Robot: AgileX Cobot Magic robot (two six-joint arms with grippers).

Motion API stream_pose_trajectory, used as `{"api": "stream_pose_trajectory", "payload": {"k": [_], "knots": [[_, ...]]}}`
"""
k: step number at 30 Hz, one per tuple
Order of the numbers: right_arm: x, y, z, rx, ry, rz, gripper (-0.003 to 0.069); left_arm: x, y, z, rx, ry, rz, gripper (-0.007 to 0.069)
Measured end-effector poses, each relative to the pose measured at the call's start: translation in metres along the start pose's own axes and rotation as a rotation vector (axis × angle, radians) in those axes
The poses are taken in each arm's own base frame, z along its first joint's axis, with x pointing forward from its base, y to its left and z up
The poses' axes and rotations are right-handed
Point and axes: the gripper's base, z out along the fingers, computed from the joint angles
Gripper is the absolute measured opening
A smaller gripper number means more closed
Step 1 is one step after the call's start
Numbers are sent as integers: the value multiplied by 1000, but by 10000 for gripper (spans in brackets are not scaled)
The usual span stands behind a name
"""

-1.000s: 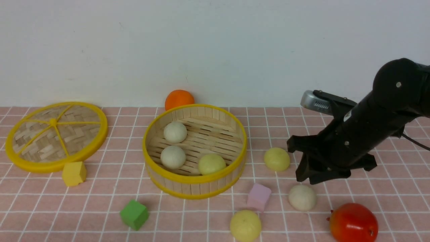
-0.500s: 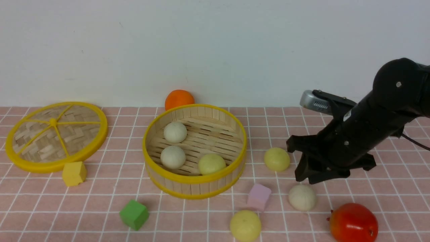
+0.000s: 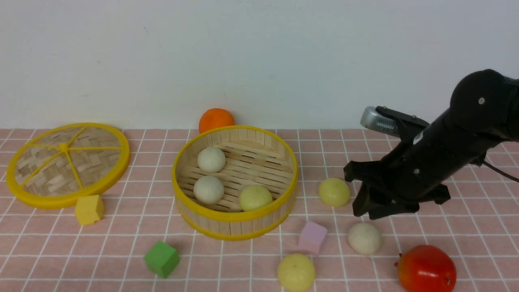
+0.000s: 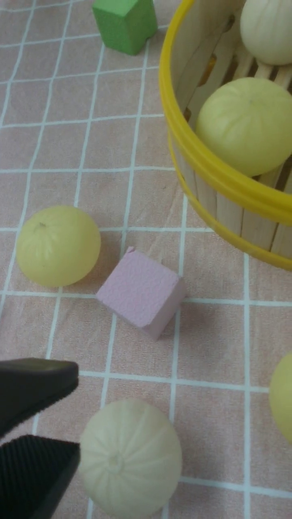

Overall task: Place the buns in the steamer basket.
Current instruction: Use the right arm to grab a steamed stuffed bun

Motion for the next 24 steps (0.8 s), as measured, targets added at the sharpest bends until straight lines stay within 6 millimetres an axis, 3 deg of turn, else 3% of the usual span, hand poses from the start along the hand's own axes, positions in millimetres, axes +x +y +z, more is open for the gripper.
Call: {"api": "stream_pose_trajectory", "payload": {"k": [24], "knots": [[-6,6,3,-50,-8,-100,242,0,0,0,0,0,0,103]]}}
